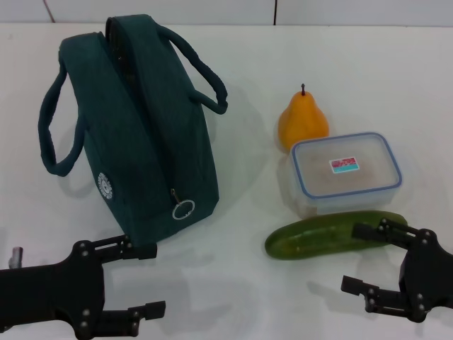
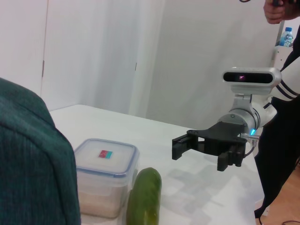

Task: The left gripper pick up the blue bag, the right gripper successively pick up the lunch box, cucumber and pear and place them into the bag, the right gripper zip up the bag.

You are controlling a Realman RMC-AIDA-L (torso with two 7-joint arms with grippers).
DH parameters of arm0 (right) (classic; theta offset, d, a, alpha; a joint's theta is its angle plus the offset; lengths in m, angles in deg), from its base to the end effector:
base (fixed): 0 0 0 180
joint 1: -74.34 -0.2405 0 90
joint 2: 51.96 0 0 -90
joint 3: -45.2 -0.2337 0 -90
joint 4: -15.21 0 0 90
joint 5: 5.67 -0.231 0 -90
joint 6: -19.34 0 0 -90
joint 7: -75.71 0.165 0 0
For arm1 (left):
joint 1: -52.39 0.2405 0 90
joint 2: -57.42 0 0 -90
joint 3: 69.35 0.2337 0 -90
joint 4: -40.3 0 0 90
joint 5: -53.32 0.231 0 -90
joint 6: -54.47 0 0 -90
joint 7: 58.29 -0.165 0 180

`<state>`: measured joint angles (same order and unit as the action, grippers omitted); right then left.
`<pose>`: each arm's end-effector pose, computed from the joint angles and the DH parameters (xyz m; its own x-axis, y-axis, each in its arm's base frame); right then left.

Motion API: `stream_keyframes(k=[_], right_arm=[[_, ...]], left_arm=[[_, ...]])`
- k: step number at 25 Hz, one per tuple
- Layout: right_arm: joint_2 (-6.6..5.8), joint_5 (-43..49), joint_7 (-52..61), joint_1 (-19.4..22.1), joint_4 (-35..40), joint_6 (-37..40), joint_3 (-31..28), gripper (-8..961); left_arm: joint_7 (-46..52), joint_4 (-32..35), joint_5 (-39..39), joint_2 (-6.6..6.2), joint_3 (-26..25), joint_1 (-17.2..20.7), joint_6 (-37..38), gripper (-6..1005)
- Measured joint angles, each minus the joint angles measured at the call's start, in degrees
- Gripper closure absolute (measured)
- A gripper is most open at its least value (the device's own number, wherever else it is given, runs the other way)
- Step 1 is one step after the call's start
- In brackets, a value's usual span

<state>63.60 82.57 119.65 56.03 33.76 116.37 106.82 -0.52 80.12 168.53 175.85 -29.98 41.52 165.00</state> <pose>0.2807 0.2414 -0.0450 0.7477 -0.0941 -0.6573 -0.2565 -0.9540 -0.1552 -0.3058 0.2077 0.0089 0.8035 0.2087 0.5574 0.2981 -0.9517 -0.0733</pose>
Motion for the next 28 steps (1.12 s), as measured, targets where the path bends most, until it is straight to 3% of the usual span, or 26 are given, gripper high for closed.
stream_keyframes(k=[15,25,28], right_arm=[[0.0,0.0,0.0,0.2,0.0,0.0,-0.1,175],[-0.09,0.0,0.0,0.2,-0.1,0.0,-0.2,175],[-0.09,0.0,0.0,0.2,-0.1,0.0,-0.1,176]], left_arm=[[3.4,0.0,-1.3,-0.39,-0.1,0.0,1.8,200],[34.7,-0.3,-20.0,-4.85,-0.4,-1.3,5.2,200],[43.2,0.0,-21.8,-5.74,-4.2,-3.4,4.6,200]])
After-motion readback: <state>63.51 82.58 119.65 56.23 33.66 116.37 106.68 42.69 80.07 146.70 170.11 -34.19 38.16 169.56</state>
